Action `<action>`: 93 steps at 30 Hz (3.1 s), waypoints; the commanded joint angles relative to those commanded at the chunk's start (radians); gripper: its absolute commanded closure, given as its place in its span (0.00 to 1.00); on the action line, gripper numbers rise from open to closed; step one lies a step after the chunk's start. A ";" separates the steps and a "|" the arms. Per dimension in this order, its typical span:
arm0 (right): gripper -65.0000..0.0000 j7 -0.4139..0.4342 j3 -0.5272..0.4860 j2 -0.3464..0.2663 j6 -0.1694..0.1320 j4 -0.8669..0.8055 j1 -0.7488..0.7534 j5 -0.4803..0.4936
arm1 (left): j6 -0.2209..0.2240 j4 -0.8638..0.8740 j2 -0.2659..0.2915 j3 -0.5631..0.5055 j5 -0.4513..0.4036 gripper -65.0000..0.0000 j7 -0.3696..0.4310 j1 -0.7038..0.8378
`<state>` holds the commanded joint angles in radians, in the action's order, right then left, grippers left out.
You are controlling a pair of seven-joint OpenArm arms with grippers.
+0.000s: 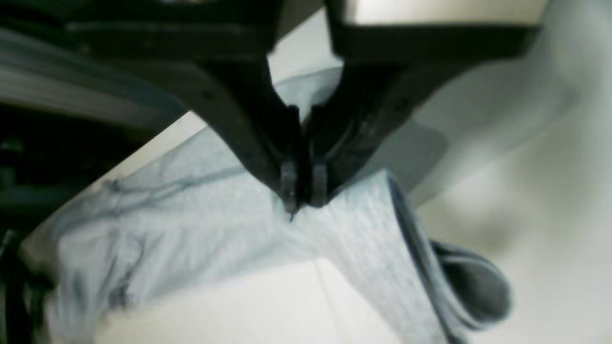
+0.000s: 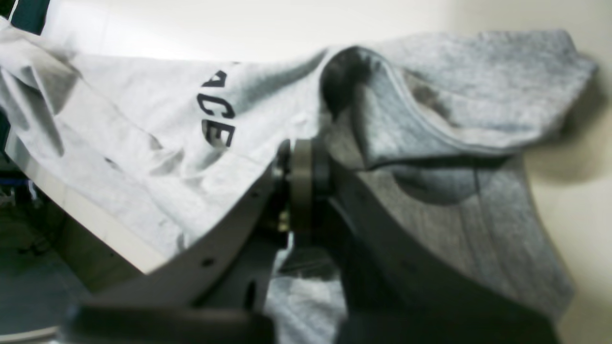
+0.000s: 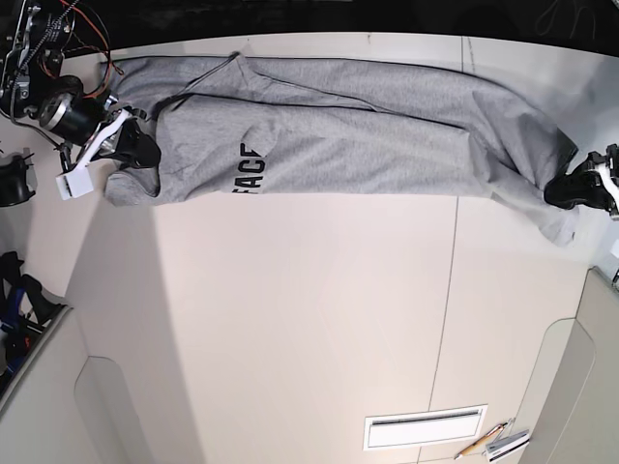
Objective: Fold the T-shirt properly
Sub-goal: 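Lift the hem end with the left gripper and fold it toward the right gripper, then lay the folded hem end onto the strip with the left gripper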
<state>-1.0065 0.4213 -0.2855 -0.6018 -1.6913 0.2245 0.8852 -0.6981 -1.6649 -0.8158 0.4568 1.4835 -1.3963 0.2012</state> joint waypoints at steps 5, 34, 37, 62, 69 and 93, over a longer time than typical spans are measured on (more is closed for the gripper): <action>1.00 0.000 0.000 0.000 0.000 0.000 0.000 -0.014 | 0.000 -0.248 0.076 0.000 -0.024 1.00 0.000 0.088; 1.00 0.000 0.000 0.000 0.000 0.000 0.000 -0.017 | 0.000 -0.169 0.456 -0.505 -0.481 0.80 0.212 -0.018; 1.00 0.000 0.000 0.000 0.000 0.000 0.000 -0.017 | 0.000 -0.168 0.456 -0.505 -0.437 0.46 0.211 -0.018; 1.00 0.006 0.000 0.000 0.000 0.000 -0.002 -0.018 | 0.000 -0.291 0.349 -0.311 -0.340 0.59 0.065 0.040; 1.00 0.008 0.000 0.000 0.000 0.000 -0.002 -0.018 | 0.000 -0.256 0.320 -0.311 -0.479 0.44 0.194 0.107; 1.00 0.008 0.000 0.000 0.000 0.000 -0.003 -0.018 | 0.000 -0.217 0.353 -0.315 -0.430 0.93 0.232 0.115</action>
<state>-0.9985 0.4213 -0.2855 -0.6018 -1.6913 0.2218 0.8677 -0.6981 -1.8824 -0.4629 0.1413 1.0538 -1.1641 0.3161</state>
